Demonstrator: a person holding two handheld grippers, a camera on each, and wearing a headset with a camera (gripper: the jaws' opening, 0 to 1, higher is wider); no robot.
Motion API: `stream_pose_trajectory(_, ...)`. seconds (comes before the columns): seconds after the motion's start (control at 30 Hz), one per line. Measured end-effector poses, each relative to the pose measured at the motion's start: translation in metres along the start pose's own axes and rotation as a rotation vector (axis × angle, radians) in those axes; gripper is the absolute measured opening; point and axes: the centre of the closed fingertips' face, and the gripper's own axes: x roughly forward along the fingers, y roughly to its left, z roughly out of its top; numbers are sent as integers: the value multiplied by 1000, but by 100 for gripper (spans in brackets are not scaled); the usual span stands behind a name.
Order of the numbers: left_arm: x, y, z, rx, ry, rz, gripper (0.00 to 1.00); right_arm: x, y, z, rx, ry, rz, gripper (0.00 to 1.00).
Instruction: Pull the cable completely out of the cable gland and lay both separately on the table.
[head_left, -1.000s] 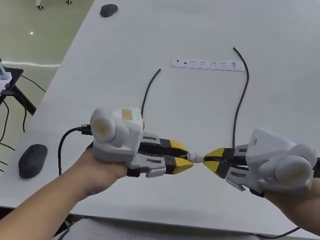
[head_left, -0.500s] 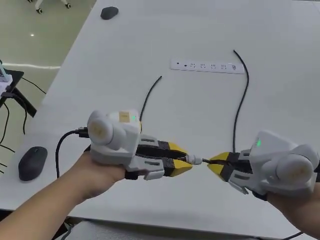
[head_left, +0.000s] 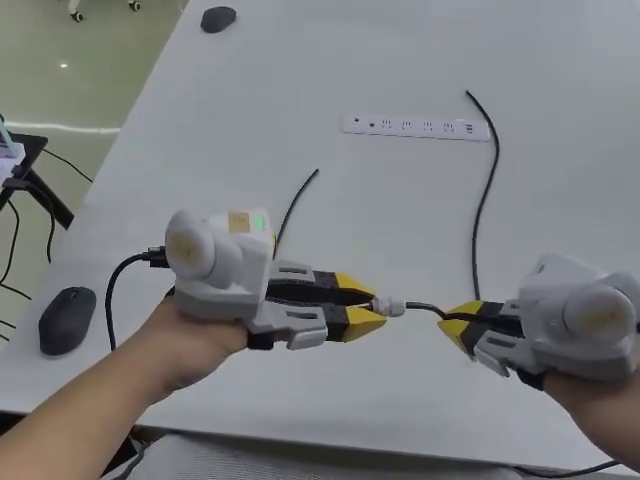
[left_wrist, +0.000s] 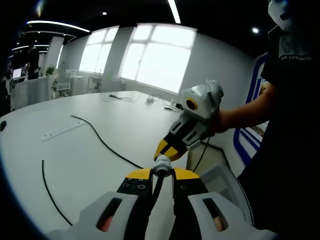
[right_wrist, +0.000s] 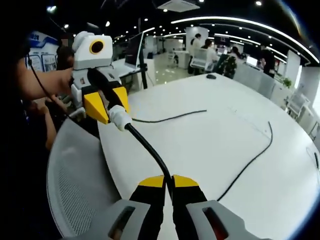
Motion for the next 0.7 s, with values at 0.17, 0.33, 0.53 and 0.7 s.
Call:
stream_pose_trajectory(0.17, -1, -1, 0, -16, -11, -4, 15, 1, -12, -16, 93, 9, -38, 0)
stream_pose_trajectory(0.33, 3, -5, -2, -13, -5, -10, 15, 5, -18, -33, 268, 0, -50, 0)
stream_pose_trajectory(0.53, 7, -8, -4, -17, -3, -20, 15, 6, -16, -40, 310, 1, -64, 0)
stream_pose_trajectory(0.7, 4, -5, -2, -25, -9, -17, 15, 2, -17, -38, 318, -30, -48, 1)
